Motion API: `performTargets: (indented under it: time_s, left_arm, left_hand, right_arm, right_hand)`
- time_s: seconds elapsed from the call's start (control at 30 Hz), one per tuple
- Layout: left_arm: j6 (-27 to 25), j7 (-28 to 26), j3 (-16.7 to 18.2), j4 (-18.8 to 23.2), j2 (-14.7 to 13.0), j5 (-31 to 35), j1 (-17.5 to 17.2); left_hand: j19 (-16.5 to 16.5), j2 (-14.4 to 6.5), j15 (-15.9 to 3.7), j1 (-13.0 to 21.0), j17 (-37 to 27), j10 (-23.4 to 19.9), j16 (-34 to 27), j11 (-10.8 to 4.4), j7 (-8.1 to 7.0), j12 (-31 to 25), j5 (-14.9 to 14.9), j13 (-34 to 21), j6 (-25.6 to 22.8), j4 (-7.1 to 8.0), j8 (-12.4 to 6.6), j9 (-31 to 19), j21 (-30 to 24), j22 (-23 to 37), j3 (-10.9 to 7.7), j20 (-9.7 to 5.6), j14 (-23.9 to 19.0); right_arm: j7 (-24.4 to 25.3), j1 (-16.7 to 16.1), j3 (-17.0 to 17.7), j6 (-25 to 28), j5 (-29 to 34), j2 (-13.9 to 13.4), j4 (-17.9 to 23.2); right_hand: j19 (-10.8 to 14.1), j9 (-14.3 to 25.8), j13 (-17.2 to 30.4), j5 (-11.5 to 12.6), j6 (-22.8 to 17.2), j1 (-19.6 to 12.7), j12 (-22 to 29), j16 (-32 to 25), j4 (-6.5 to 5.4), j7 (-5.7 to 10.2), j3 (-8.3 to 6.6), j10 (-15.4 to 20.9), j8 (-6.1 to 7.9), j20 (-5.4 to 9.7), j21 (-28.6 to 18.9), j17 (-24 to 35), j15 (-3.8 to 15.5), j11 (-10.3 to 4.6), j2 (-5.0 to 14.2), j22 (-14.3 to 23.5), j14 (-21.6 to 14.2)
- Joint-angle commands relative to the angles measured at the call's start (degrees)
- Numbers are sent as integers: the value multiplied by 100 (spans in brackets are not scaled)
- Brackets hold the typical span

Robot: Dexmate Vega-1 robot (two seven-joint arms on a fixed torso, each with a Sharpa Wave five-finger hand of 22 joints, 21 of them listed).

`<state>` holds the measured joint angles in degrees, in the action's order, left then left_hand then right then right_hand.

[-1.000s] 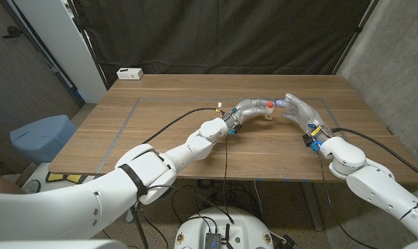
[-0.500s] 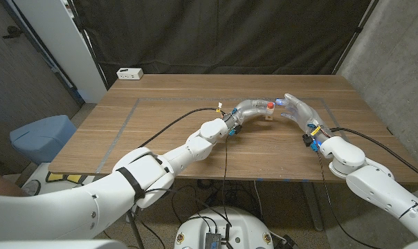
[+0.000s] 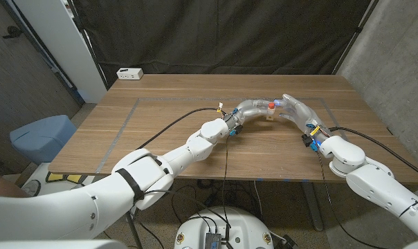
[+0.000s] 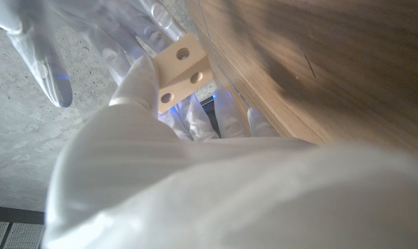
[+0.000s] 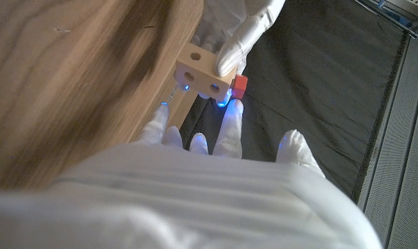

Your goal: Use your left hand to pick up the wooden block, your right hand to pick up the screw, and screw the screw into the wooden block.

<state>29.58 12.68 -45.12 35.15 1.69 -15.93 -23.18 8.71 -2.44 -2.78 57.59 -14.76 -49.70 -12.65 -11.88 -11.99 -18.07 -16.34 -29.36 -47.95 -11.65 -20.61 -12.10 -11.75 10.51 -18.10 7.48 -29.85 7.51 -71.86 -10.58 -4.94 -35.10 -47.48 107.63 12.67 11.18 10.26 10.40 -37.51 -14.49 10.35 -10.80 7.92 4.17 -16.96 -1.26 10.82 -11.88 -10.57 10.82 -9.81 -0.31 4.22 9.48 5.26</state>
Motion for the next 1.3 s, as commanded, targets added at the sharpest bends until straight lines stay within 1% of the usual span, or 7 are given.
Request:
performTargets:
  time_s: [0.03,0.23,0.5,0.63,0.87,0.9,1.3]
  left_arm:
    - [-70,-42,-14,166,-51,15,-65]
    - [-97,-55,-20,222,-70,19,-89]
    - [-126,-69,-23,297,-94,17,-126]
    - [-136,-87,-22,344,-112,18,-147]
    - [-152,-116,-21,439,-147,21,-193]
    - [-156,-121,-25,453,-155,28,-199]
    - [-132,-115,-24,432,-137,14,-207]
  left_hand:
    - [65,-334,-456,-231,-25,-111,-18,-52,320,-318,-36,-582,-519,276,-43,-27,-32,13,-312,8,-64]
    - [62,-341,-442,-232,-31,-107,-24,-53,323,-318,-35,-585,-523,279,-44,-27,-30,13,-309,11,-65]
    - [62,-344,-439,-238,-30,-104,-19,-54,333,-314,-35,-580,-518,284,-41,-27,-30,13,-312,12,-59]
    - [60,-342,-443,-234,-27,-109,-17,-54,322,-316,-36,-580,-514,280,-39,-27,-29,13,-316,17,-62]
    - [58,-346,-447,-238,-28,-109,-18,-53,318,-316,-36,-580,-517,283,-40,-27,-28,13,-316,19,-62]
    - [57,-342,-448,-237,-26,-108,-18,-53,317,-316,-36,-580,-517,281,-40,-27,-28,13,-316,19,-66]
    - [62,-344,-444,-243,-27,-110,-18,-53,323,-320,-36,-584,-519,284,-40,-27,-30,13,-316,14,-65]
  right_arm:
    - [-77,22,-25,-13,-21,-31,-15]
    - [-54,-14,-16,-32,-11,-38,7]
    - [10,-79,17,-16,0,-54,66]
    - [24,-95,25,-23,5,-51,76]
    - [75,-140,51,6,3,-54,122]
    - [88,-155,61,18,-2,-59,139]
    - [182,-286,149,46,7,-75,242]
  right_hand:
    - [-24,19,27,26,-113,44,29,-13,-6,-31,6,34,49,28,23,11,-10,12,0,16,23]
    - [-32,17,26,32,-272,37,52,-22,-8,-37,-2,78,105,71,15,8,-9,-59,24,16,22]
    - [-22,14,24,35,-441,33,77,-39,-7,-82,-4,150,154,95,3,6,10,-107,35,15,-10]
    - [-10,12,24,36,-482,32,89,-46,-6,-79,-4,187,162,100,-4,5,13,-92,36,15,-25]
    - [-3,11,23,37,-540,27,99,-51,-5,-88,-8,227,173,113,-7,3,22,-102,44,15,-38]
    - [-2,11,23,37,-546,25,101,-52,-4,-91,-9,237,173,114,-8,3,23,-122,47,15,-41]
    - [38,8,21,39,-741,14,120,-65,-3,-140,-17,339,215,108,-22,0,45,-133,66,14,-80]
